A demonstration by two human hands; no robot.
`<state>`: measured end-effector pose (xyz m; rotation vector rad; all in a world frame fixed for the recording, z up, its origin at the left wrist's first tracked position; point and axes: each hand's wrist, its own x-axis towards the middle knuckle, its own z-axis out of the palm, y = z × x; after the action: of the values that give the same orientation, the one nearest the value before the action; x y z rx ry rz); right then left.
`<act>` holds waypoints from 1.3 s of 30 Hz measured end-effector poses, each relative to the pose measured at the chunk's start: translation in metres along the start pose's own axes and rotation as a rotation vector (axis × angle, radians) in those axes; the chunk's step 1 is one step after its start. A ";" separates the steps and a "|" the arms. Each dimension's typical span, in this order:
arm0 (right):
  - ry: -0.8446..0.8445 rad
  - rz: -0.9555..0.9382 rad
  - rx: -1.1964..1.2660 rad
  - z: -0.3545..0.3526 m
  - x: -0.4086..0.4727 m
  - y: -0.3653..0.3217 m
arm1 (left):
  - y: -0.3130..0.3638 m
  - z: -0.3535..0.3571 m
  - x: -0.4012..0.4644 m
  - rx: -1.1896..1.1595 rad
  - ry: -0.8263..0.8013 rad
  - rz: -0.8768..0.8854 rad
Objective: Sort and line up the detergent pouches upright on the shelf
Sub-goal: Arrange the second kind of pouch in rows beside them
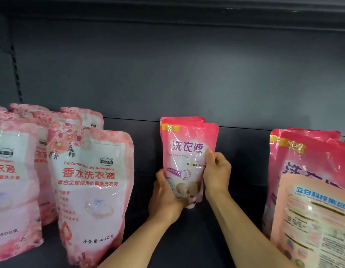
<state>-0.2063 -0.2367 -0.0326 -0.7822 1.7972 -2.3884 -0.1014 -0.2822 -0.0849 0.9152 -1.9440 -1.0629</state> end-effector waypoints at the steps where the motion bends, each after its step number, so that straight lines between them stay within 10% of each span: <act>1: 0.029 -0.035 -0.028 -0.002 0.000 0.000 | -0.001 0.000 0.000 0.014 0.007 -0.002; 39: 0.021 -0.263 -0.325 -0.010 -0.007 -0.008 | 0.000 -0.007 -0.003 0.187 0.031 0.011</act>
<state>-0.2023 -0.2229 -0.0297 -1.0911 2.2542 -2.2805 -0.0936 -0.2822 -0.0832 1.0142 -2.0455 -0.8656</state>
